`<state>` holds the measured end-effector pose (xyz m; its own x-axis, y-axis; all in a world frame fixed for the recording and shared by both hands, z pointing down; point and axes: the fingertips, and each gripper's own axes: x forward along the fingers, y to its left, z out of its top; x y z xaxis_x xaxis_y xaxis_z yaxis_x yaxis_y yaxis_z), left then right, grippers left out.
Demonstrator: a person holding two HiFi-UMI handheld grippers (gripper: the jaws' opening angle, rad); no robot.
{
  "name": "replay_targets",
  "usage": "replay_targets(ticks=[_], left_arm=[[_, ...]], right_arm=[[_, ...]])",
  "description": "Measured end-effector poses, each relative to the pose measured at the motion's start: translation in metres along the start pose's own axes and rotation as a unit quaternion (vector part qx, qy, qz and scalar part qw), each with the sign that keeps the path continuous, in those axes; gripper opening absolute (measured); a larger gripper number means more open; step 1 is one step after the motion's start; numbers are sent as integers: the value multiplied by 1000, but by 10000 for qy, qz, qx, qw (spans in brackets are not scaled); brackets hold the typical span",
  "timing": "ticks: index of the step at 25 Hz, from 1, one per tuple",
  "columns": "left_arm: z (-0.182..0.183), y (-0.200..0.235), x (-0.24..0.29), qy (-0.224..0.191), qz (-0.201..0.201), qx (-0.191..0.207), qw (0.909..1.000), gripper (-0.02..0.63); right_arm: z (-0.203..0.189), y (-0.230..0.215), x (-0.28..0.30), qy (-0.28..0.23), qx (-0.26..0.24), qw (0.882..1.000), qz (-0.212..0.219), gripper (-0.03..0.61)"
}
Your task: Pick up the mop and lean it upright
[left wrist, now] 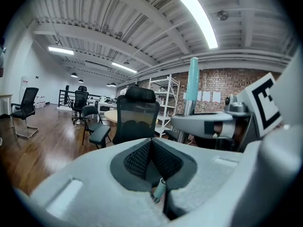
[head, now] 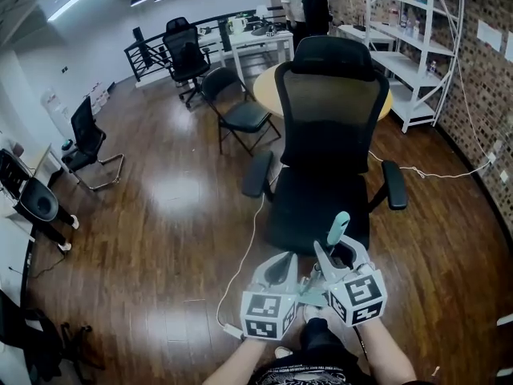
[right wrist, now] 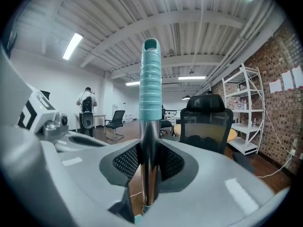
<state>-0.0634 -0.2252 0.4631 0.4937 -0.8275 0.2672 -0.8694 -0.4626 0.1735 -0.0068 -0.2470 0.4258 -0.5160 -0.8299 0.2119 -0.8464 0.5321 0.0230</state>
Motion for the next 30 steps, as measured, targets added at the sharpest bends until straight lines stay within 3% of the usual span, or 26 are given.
replay_targets(ticks=[9, 17, 30], left_arm=[[-1, -1, -24, 18, -65, 106, 9999, 4], [3, -11, -22, -2, -260, 330, 9991, 3], [1, -19, -13, -19, -312, 138, 9994, 3]], right_arm=[[41, 22, -32, -373, -153, 9991, -154, 92], [39, 14, -43, -365, -73, 9987, -348, 92], [13, 4, -36, -152, -19, 9995, -292, 92]])
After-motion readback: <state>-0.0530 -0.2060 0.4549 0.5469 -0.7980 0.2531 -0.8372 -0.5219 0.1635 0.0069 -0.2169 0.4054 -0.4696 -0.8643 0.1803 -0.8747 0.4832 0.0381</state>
